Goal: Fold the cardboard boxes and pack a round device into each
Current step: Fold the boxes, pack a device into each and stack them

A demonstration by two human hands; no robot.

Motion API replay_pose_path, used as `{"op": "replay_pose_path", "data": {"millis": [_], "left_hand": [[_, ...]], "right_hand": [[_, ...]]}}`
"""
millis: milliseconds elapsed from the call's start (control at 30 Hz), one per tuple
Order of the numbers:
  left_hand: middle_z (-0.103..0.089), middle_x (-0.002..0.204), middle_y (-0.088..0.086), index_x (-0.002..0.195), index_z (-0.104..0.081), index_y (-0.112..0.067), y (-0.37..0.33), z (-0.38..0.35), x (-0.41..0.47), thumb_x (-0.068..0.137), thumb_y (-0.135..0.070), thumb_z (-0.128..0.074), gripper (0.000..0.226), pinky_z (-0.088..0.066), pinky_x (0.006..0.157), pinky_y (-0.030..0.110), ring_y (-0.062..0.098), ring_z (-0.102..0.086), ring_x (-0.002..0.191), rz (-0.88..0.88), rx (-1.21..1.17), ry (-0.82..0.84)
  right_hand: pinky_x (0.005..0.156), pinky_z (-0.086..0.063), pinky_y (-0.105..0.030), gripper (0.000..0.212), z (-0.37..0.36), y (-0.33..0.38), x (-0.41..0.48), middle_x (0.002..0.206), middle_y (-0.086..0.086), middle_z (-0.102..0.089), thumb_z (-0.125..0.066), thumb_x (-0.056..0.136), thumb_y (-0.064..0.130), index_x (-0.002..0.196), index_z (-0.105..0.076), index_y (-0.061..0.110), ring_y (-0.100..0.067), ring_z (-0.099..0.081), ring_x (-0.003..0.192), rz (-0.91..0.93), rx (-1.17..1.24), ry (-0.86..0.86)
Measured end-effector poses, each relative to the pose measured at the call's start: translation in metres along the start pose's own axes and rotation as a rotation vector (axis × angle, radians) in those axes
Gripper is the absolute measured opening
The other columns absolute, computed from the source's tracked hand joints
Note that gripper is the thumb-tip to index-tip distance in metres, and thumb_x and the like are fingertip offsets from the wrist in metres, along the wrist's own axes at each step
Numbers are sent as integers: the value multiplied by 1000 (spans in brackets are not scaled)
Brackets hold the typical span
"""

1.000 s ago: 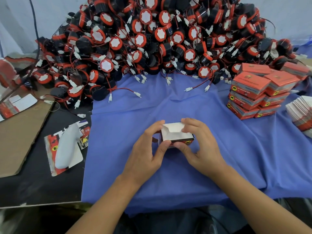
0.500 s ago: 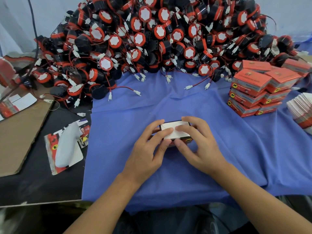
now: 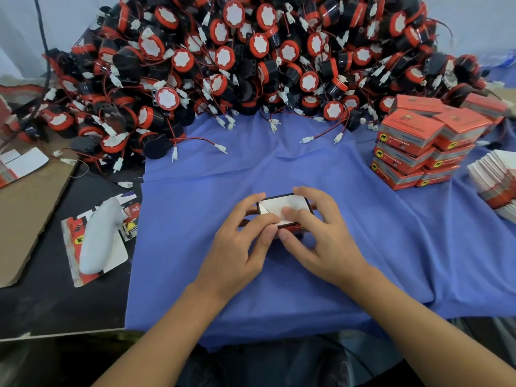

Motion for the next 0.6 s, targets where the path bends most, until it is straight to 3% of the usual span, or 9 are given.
{"op": "replay_pose_path", "data": {"millis": [100, 233, 400, 600], "left_hand": [[-45, 149, -6, 125, -66, -23, 2, 0, 0, 108, -33, -51, 25, -41, 103, 14, 3, -52, 125, 29, -11, 4], [-44, 152, -9, 141, -52, -28, 1, 1, -1, 106, -40, -52, 37, -46, 105, 24, 8, -51, 133, 58, -36, 12], [-48, 152, 4, 146, -46, -19, -3, 5, -1, 100, -30, -62, 50, -48, 107, 38, 16, -46, 142, 18, -55, -43], [-48, 151, 5, 146, -45, -16, -7, 9, -2, 94, -9, -71, 59, -40, 117, 41, 25, -44, 146, -43, -52, -105]], "right_hand": [[102, -47, -39, 33, -1, -1, 0, 141, -16, -53, -66, 97, 35, 112, -71, 6, -28, -51, 128, -7, 4, 17], [104, -45, -36, 38, 1, -3, -2, 143, -10, -49, -66, 95, 36, 122, -64, 10, -25, -49, 131, -5, 42, -8], [114, -37, -28, 72, 2, -10, -2, 153, -4, -40, -73, 90, 37, 149, -41, 12, -19, -40, 145, -53, 161, -42], [104, -42, -18, 94, -4, -18, -1, 152, 5, -39, -76, 87, 46, 161, -23, 21, -16, -45, 139, -165, 289, 28]]}}
Point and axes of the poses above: each hand's wrist, its own x-axis towards the middle knuckle, its own z-axis out of the back of the hand, y = z × x, the point moved 7 cm from there along x, towards the middle knuckle
